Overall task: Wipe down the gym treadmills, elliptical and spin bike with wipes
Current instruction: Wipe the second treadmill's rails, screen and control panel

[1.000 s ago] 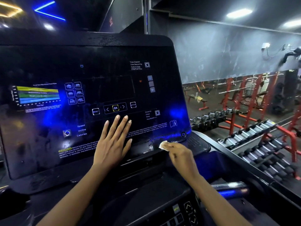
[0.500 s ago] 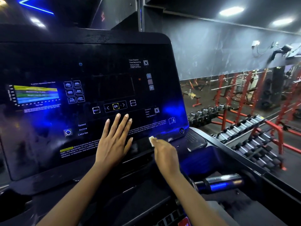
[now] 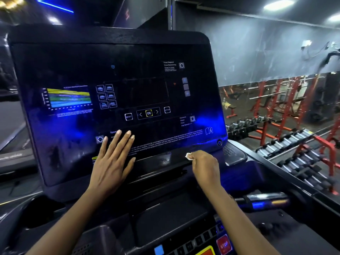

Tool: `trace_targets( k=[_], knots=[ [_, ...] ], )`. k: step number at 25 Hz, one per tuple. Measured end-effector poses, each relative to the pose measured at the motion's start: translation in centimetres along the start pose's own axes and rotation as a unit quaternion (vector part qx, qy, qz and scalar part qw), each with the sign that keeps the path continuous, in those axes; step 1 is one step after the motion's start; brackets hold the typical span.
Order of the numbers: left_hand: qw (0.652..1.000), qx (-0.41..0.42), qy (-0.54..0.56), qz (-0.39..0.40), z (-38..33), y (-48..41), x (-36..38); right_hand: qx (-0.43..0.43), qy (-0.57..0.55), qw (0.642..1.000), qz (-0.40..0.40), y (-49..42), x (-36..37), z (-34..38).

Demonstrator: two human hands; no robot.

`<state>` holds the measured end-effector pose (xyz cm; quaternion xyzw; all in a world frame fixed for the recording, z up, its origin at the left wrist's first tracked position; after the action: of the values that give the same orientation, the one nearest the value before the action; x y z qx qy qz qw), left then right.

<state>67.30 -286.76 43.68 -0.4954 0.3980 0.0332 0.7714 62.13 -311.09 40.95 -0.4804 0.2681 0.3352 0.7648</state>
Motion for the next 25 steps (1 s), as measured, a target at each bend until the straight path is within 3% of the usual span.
trace_targets(
  k=[3,6,9,12,14,16,18,22,25],
  knots=[
    [1.0,-0.002,-0.001,-0.01,0.2,0.2,-0.1,-0.084,0.016,0.996,0.038,1.0,1.7,3.7],
    [1.0,-0.003,-0.008,-0.011,0.1,0.4,0.0,-0.149,-0.03,0.988,0.009,3.1,2.4,7.7],
    [1.0,0.001,-0.016,-0.009,0.1,0.4,0.0,-0.219,-0.103,0.97,0.03,5.0,3.6,11.0],
    [1.0,-0.002,-0.014,-0.006,0.0,0.5,-0.1,-0.15,-0.188,0.97,-0.047,3.2,1.5,7.7],
    [1.0,-0.007,-0.008,-0.007,0.0,0.4,-0.1,-0.052,-0.162,0.976,-0.133,1.1,-0.7,3.0],
    [1.0,-0.007,-0.009,-0.009,0.0,0.5,-0.2,-0.004,-0.127,0.98,-0.151,0.0,-1.0,0.6],
    [1.0,-0.006,-0.01,-0.005,0.0,0.5,-0.1,-0.037,-0.108,0.985,-0.132,0.7,0.7,2.4],
    [1.0,0.004,0.003,0.017,0.0,0.5,0.0,-0.198,-0.124,0.969,-0.086,4.1,2.6,9.0],
    [0.999,0.005,0.037,-0.007,1.2,0.2,-1.9,-0.169,-0.205,0.955,-0.13,1.0,-1.0,9.5]
  ],
)
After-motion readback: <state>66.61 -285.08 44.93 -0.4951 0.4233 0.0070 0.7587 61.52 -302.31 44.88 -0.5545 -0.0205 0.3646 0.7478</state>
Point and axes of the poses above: each hand's wrist, its own y-axis away from the middle knuckle, its own x-axis out of the palm, z = x × y, the point moved 7 cm from there along -y, towards the middle knuckle, and after that the axes turned 6 degrees about y, right-handed, at the moved point
